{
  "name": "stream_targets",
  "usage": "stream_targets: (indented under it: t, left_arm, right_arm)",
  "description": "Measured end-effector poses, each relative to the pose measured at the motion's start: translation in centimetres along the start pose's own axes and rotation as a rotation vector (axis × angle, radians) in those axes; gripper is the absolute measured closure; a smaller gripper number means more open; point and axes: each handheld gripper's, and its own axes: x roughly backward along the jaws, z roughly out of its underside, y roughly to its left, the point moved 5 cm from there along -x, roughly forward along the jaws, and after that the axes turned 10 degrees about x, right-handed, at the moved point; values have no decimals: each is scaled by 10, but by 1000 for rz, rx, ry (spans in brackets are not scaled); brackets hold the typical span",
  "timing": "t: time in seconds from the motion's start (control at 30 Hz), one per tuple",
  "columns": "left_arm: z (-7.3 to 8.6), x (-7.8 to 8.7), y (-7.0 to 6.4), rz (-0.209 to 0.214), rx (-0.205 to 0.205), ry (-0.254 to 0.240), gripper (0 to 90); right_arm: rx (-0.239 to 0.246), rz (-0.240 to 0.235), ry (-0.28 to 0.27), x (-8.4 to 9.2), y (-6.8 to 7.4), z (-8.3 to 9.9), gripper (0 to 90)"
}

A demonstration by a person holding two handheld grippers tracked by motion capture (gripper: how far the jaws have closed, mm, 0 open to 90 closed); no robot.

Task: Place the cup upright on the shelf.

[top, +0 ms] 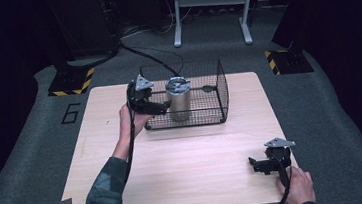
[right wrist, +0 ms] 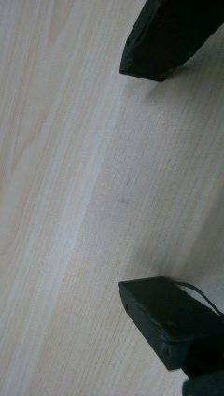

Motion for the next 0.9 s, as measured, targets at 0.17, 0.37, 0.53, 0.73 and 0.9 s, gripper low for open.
stream_targets:
  t: [0.17,0.37,0.53,0.73,0.9]
  left_arm:
    - [18,22,6,-14,-2,9,0]
    - [49,50,16,-33,-1,28,0]
    - [68,64,23,-51,11,23,0]
    - [104,78,35,-90,36,48,0]
    - [128,81,43,-107,77,59,0]
  right_arm:
    - [-5,0,-1,0,0,0,0]
    - [-1,0,0,0,0,0,0]
    - [-5,0,-1,0,0,0,0]
    - [-1,0,0,0,0,0,0]
    - [-6,1,0,0,0,0,0]
